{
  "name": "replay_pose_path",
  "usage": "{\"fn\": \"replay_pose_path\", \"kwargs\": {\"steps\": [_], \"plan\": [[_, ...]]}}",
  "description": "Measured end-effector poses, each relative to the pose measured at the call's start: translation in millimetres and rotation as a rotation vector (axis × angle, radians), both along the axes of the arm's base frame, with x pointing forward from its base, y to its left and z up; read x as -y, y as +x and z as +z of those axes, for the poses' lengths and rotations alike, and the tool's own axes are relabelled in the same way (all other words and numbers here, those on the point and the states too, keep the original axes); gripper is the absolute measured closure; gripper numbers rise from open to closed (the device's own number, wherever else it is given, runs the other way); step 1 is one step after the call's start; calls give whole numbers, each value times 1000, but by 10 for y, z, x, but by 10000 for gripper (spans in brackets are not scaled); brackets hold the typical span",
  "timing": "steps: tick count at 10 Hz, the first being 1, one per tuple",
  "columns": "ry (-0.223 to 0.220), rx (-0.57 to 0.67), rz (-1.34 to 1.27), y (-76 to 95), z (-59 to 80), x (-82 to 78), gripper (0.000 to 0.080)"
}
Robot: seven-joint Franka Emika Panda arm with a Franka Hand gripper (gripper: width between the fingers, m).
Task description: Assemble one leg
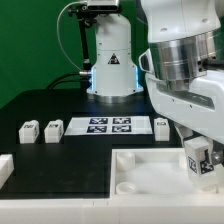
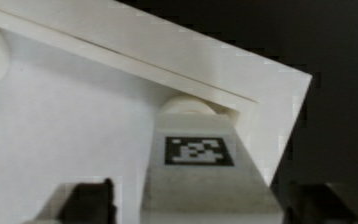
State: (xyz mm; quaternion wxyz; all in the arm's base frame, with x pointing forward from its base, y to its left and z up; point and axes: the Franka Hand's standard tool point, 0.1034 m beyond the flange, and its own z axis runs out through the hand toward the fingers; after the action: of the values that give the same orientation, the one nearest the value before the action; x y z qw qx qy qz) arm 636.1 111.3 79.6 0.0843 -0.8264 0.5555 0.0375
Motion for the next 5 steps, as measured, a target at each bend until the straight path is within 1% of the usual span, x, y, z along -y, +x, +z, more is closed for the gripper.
{"fn": "replay_pose_path", "kwargs": {"steps": [1,2,3,5], "plan": [[-9,11,231,-28,-31,-84,277],[-16,46,404,-9,-38,-109,176],[-18,57,464,-6,-39,-81,155],[-23,87,636,-6,-45,-65,151]]}}
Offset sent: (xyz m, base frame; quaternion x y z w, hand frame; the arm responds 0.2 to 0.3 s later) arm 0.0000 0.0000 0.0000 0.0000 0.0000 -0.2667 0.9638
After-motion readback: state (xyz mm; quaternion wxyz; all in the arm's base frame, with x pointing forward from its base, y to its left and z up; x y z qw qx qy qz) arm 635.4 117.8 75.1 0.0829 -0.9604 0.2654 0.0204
